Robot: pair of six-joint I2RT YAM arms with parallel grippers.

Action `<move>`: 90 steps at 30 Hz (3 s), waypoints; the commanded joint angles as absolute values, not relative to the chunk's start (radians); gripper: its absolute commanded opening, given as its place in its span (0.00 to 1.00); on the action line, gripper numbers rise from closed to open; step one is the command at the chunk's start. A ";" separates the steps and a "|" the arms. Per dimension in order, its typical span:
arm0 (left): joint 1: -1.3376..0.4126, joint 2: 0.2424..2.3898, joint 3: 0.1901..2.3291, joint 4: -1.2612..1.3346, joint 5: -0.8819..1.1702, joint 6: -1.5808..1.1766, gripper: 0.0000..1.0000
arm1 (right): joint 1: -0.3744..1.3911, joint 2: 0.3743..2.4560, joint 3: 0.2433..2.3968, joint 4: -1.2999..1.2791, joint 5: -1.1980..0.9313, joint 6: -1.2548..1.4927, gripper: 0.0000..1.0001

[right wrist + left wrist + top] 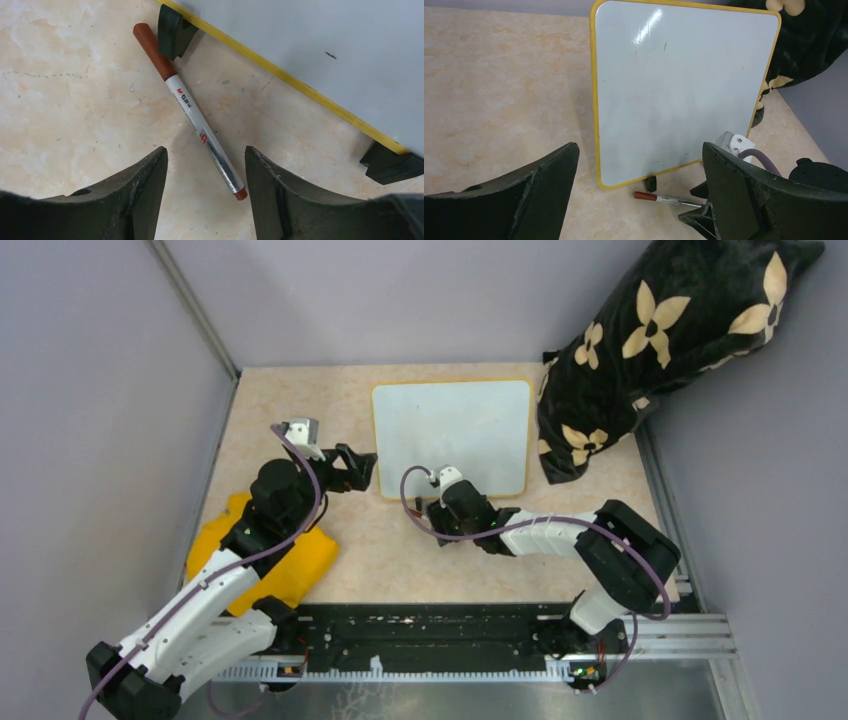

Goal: Write a sentence on the whiteboard
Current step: Open the whiteboard marker at the center of the board.

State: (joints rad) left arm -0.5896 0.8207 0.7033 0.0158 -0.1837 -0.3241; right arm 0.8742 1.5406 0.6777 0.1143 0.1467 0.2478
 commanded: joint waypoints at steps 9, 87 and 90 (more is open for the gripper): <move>-0.595 0.823 0.714 0.044 -0.155 -0.322 0.99 | 0.879 1.559 0.742 0.043 0.066 0.378 0.47; -0.596 0.787 0.720 0.020 -0.204 -0.325 0.99 | 0.937 1.697 0.918 -0.454 0.258 0.496 0.31; -0.596 0.787 0.720 0.019 -0.205 -0.326 0.99 | 0.930 1.710 0.905 -0.438 0.227 0.494 0.23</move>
State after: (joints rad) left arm -0.5896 0.7956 0.7036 0.0151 -0.1986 -0.3244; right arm 0.9390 1.6508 0.9249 -0.4313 0.2699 0.5213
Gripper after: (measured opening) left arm 0.989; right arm 0.271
